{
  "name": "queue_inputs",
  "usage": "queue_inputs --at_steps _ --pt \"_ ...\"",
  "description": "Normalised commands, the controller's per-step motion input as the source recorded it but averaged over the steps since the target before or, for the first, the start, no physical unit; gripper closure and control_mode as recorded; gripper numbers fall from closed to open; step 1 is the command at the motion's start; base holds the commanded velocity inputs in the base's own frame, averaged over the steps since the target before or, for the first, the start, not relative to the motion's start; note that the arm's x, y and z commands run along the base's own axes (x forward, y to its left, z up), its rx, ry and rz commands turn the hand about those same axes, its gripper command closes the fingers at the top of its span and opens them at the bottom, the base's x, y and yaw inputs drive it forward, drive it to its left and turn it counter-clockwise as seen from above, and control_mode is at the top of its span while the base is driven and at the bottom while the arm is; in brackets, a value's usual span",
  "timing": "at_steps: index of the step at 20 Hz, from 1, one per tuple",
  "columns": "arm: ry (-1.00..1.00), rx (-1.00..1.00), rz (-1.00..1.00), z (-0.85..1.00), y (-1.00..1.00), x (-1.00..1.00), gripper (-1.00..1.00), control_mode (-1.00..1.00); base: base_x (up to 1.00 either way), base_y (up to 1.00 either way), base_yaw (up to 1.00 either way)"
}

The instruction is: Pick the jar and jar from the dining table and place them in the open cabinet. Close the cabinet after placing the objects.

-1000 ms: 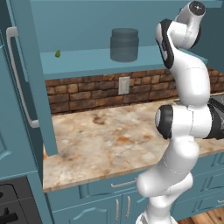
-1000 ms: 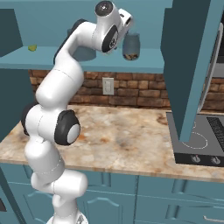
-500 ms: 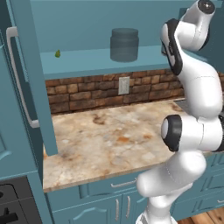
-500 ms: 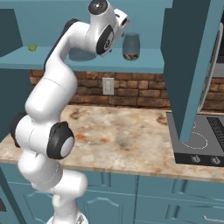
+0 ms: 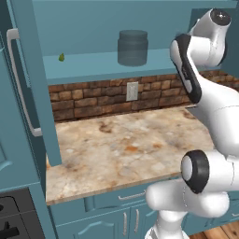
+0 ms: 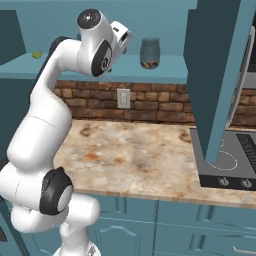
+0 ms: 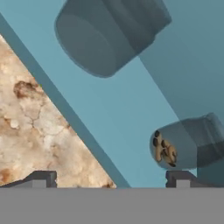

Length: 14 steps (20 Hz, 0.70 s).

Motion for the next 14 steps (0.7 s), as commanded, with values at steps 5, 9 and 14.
queue_inputs --at_steps 5,9,14 --pt "0.0 0.0 -0.01 -0.2 0.23 -0.75 -1.0 -1.0 0.0 0.0 0.0" --pt "0.0 0.0 -0.02 -0.12 0.09 -0.82 -1.0 -1.0 0.0 0.0 0.0" --pt "0.0 0.0 -0.04 -0.13 0.01 -0.8 -1.0 -1.0 0.0 0.0 0.0"
